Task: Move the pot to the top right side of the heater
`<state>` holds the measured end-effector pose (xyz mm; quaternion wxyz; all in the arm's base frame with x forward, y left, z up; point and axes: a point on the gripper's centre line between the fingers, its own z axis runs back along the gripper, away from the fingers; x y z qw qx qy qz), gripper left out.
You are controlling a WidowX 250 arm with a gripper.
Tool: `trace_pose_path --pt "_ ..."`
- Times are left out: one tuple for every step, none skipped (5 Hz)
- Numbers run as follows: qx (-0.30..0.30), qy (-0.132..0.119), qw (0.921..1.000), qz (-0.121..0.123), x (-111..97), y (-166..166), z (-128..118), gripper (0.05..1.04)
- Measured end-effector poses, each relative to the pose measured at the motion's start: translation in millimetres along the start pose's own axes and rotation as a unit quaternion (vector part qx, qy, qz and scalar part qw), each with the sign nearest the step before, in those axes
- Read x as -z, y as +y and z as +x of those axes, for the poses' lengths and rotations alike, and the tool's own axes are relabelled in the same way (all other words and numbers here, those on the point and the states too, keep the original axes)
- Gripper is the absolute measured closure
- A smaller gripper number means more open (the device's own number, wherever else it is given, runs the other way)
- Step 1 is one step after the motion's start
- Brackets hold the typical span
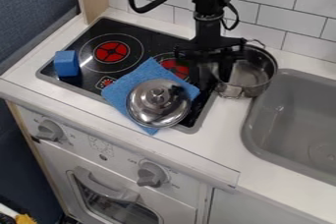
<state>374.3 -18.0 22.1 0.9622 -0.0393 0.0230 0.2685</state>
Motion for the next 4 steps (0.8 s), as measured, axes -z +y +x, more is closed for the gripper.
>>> trace_pose_path --pt "-0.002 -0.009 0.9999 -0.008 -11.6 5.2 1.6 0.070" --pt "0.001 -0.027 0.9994 -0.021 -36.7 9.1 -0.9 0.075" --pt "0.014 -0.065 0.9969 -0.041 -70.4 11.8 -2.3 0.081" --pt "0.014 -0.069 0.9966 -0.043 -73.3 12.5 -1.8 0.083"
